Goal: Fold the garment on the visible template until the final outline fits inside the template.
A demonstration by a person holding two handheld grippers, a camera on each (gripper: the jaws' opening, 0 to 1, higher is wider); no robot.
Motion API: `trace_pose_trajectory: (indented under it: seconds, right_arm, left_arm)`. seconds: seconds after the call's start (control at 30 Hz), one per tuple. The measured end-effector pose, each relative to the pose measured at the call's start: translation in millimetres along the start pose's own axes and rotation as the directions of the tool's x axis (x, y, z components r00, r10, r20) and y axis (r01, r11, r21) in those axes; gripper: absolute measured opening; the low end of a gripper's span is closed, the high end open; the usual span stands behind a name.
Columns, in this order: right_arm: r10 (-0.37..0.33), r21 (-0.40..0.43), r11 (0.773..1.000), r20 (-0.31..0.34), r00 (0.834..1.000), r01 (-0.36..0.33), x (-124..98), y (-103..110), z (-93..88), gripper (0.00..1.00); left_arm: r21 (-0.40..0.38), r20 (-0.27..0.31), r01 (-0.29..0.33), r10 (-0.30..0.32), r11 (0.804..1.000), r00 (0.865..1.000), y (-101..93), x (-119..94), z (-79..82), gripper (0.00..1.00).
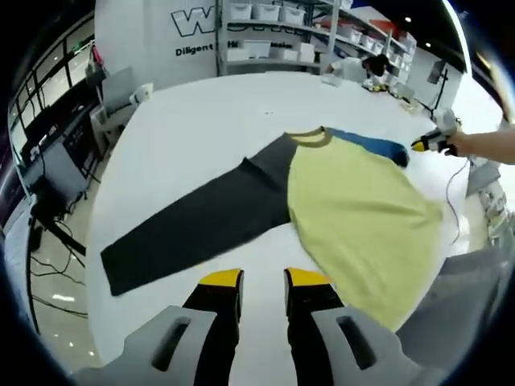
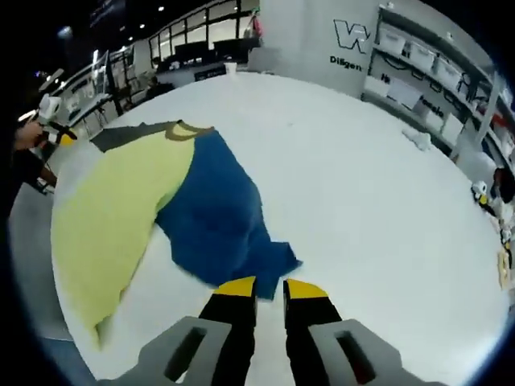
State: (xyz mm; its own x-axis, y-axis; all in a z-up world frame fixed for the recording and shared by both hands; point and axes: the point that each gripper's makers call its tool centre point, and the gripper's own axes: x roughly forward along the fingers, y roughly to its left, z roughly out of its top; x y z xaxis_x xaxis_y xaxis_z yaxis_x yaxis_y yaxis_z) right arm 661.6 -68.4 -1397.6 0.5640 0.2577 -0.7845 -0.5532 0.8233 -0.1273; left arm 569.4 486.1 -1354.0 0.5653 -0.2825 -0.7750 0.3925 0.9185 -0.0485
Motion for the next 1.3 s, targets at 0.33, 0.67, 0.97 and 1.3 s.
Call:
trace_pose_trajectory:
  seconds: [0.33,0.67,0.97,1.3]
  right_arm:
    - [0.074,-0.168,0.982,-0.062,0.995,-0.083,28,-12,4.6,0.04]
    - [0.147,-0.213,0.962,-0.135,0.980,-0.173,44,-12,-4.0,0.07]
    - [0.159,-0.209,0.958,-0.183,0.970,-0.196,36,-7,-17.8,0.00]
    - [0.234,-0.034,0.969,-0.205,0.950,-0.246,-8,10,-43.6,0.00]
  left_arm:
    - [-0.019,-0.019,-0.017,0.017,1.000,1.000,-15.2,-9,-13.4,0.21]
    - [-0.033,-0.039,-0.049,0.047,0.998,0.998,-19.7,-18,-25.0,0.18]
    - [-0.037,-0.032,-0.057,0.056,0.998,0.998,-20.9,-20,-22.4,0.18]
    - [-0.033,-0.008,-0.034,0.034,0.999,0.999,-26.2,-17,-16.7,0.17]
